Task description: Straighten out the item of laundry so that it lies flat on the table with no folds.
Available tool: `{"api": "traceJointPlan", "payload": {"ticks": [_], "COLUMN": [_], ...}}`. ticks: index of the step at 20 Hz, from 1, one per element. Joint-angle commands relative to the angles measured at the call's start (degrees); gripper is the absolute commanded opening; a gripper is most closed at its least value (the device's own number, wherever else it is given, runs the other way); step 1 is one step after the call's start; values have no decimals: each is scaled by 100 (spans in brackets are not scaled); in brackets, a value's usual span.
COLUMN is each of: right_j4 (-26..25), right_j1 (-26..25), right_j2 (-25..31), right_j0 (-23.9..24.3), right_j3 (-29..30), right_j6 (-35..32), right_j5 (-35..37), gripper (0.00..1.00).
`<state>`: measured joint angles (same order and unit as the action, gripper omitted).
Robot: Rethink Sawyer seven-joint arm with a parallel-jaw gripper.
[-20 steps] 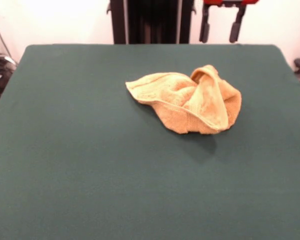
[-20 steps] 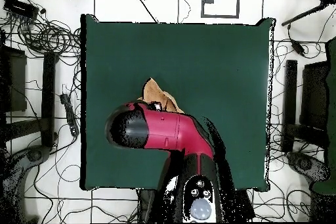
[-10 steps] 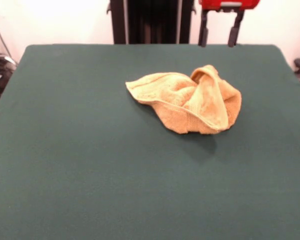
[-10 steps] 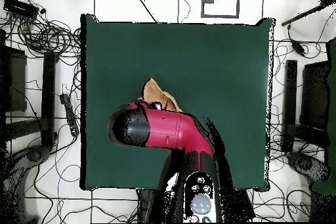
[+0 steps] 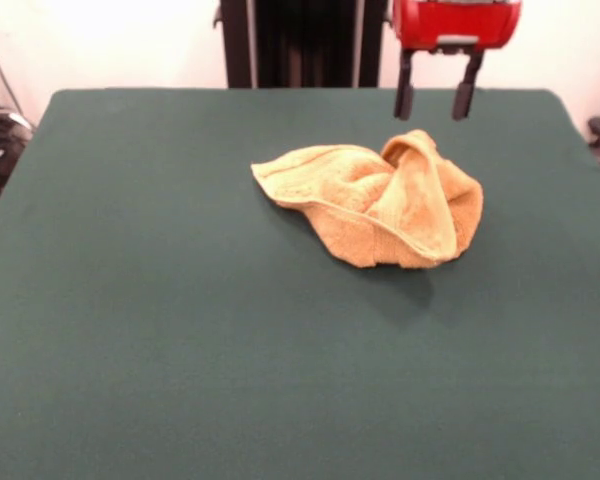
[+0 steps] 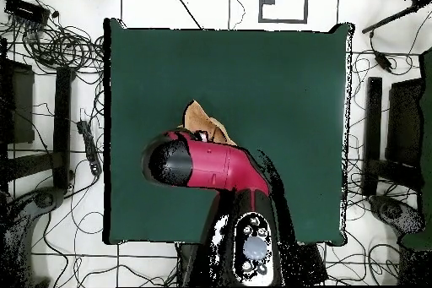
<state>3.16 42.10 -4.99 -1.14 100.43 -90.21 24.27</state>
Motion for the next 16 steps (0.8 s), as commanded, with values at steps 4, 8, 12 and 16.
{"api": "traceJointPlan", "payload": {"ticks": [4, 8, 12, 16], "right_j4": [352, 416, 428, 348], "right_j1": [-356, -482, -667, -718], "right_j2": [32, 144, 203, 132], "right_j0": [-278, -186, -100, -107], "right_j3": [888, 949, 884, 760], "right_j6": [-1809, -1704, -1560, -1407], "right_j5": [-915, -1132, -1189, -1094], "gripper": [100, 100, 100, 100]}}
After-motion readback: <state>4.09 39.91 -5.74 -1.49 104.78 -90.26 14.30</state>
